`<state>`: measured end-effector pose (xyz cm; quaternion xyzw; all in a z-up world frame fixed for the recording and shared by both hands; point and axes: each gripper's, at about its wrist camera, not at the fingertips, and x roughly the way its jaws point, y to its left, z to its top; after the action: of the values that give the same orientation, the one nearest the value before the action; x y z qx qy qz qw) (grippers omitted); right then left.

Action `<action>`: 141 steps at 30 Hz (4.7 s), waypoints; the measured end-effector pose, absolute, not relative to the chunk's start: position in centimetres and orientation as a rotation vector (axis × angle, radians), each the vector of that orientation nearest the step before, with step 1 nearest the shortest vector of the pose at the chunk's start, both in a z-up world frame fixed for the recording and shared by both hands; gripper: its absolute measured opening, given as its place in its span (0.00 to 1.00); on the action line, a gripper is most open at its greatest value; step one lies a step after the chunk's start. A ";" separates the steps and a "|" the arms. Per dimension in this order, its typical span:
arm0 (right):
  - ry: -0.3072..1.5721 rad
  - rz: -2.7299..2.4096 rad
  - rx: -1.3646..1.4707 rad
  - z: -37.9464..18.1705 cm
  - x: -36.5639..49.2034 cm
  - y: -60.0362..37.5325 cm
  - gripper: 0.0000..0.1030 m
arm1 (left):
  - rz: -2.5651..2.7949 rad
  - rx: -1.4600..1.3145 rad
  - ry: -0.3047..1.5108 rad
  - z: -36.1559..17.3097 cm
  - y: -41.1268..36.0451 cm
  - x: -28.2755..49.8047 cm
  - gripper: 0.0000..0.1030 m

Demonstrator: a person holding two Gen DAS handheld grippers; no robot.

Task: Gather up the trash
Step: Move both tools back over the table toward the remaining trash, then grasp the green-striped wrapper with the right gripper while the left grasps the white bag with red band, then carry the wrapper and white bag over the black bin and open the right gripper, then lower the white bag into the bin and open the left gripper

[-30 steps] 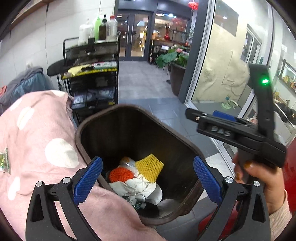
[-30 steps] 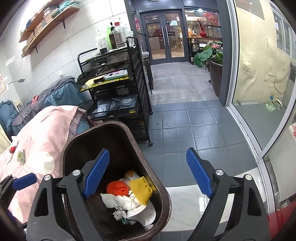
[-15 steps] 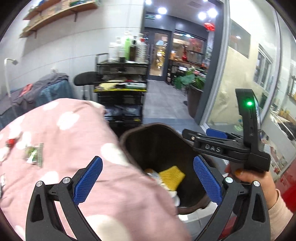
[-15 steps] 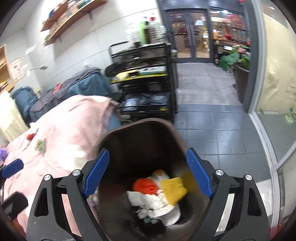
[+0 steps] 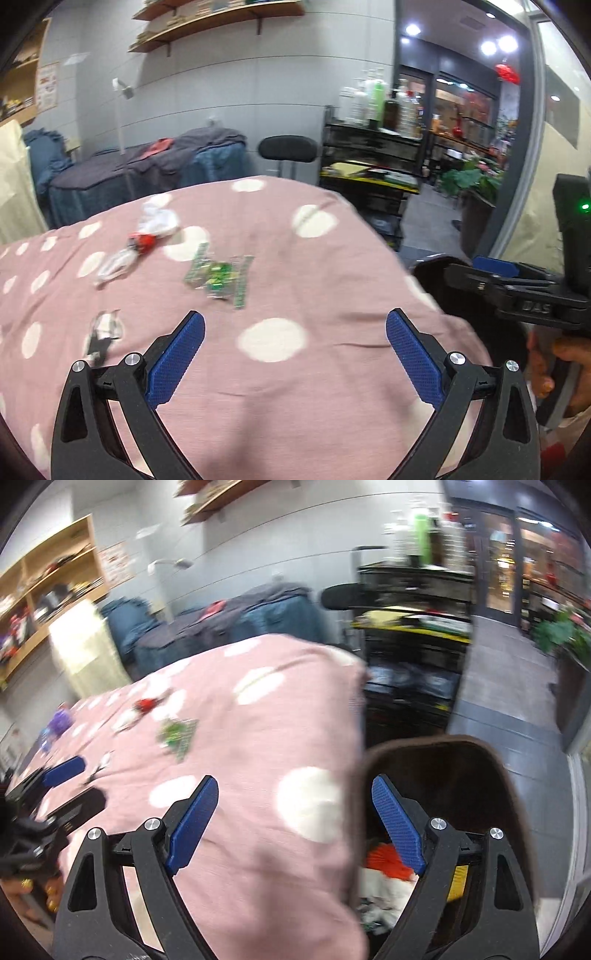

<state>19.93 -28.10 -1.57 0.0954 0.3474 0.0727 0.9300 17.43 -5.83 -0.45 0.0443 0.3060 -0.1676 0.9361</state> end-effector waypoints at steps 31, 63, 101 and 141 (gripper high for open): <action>1.070 0.434 -0.359 -8.2 40.1 -4.7 0.65 | -0.056 0.211 0.782 -2.8 7.8 33.2 0.94; 0.833 0.456 -0.026 -0.6 30.0 -15.4 0.18 | -0.138 0.021 0.716 -0.2 2.9 26.9 0.23; 0.861 -0.089 0.343 -10.1 15.4 -38.2 0.54 | -0.525 0.003 0.633 1.0 -12.9 15.5 0.23; 0.698 -0.429 0.378 -7.7 7.4 -46.9 0.80 | -0.741 0.116 0.881 -4.8 -28.8 16.6 0.75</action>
<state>7.42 -46.90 -7.70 0.1827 0.3371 -0.2074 0.9000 16.57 -28.81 -4.83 0.0548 0.4165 -0.3501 0.8372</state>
